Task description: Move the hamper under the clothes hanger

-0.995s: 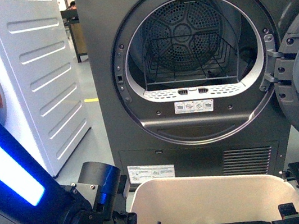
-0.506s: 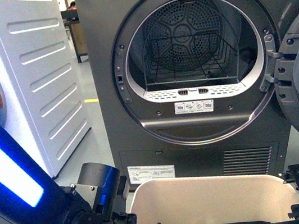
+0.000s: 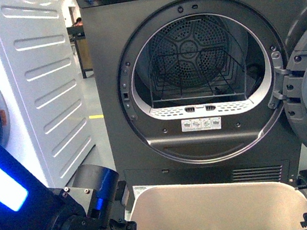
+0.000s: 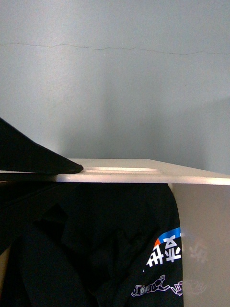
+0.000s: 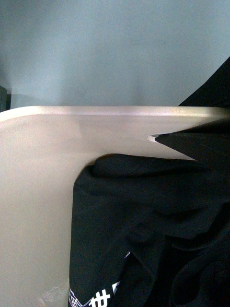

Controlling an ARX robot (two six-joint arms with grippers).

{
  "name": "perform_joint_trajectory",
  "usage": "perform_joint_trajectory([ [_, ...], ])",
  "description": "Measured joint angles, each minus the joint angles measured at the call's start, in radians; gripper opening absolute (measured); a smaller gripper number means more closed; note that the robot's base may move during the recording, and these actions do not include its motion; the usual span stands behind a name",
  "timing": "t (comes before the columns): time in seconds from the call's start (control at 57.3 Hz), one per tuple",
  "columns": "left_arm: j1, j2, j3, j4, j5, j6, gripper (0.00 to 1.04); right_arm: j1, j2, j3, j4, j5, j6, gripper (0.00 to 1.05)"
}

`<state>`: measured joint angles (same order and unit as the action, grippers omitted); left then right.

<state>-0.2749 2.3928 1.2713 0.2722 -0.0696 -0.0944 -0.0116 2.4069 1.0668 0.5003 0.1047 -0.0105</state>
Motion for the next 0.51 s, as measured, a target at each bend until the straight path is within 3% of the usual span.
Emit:
perform_joint_trajectory([
  [0.506, 0.000, -0.010, -0.015, 0.000, -0.010, 0.002, 0.04, 0.001, -0.002, -0.026, 0.023, 0.000, 0.004, 0.03],
])
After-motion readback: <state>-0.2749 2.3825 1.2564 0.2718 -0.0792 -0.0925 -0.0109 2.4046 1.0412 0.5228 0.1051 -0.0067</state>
